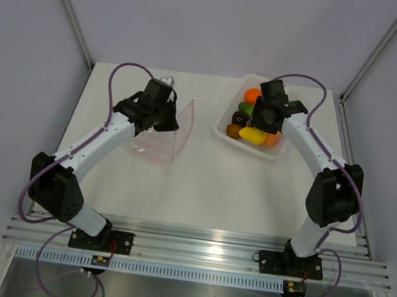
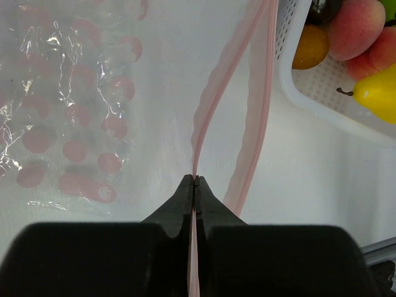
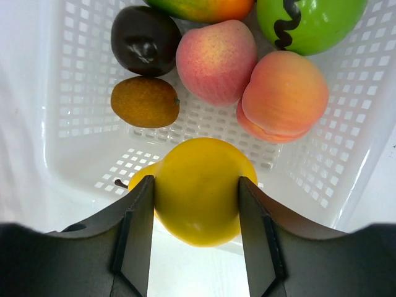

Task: Place the food in the zip-top bag and seal the zipper
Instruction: Pick up the fake fruit from the bin.

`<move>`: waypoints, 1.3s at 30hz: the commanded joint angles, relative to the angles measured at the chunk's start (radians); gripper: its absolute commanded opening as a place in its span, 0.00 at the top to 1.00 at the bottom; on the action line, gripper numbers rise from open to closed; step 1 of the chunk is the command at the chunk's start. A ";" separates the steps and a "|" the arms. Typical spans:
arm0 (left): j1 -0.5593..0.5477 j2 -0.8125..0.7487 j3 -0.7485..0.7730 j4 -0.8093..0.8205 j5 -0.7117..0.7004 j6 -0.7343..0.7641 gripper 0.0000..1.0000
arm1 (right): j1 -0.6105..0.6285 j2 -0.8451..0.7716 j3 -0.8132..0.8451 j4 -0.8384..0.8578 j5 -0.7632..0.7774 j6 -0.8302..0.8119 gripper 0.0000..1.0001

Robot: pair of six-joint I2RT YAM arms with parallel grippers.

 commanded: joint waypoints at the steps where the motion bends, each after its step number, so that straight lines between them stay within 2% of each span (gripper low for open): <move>1: 0.006 0.004 0.010 0.042 0.009 0.004 1.00 | 0.005 -0.061 -0.002 0.026 0.030 0.010 0.78; 8: -0.060 0.111 0.125 -0.004 0.018 -0.002 1.00 | 0.007 -0.118 0.020 0.019 0.024 0.023 0.77; 13: -0.078 0.148 0.151 0.008 0.036 -0.031 1.00 | 0.005 -0.162 0.026 0.011 0.019 0.021 0.76; 21: -0.118 0.185 0.206 0.025 0.068 -0.077 1.00 | 0.007 -0.148 0.000 0.009 0.062 0.014 0.76; 26: -0.159 0.255 0.301 -0.015 0.061 -0.082 1.00 | 0.005 -0.165 -0.014 0.017 0.061 0.020 0.76; 36: -0.173 0.334 0.381 -0.012 0.088 -0.102 1.00 | 0.007 -0.220 -0.034 0.048 0.047 0.007 0.76; 39: -0.175 0.352 0.406 -0.018 0.094 -0.103 1.00 | 0.005 -0.245 -0.033 0.065 -0.001 0.007 0.76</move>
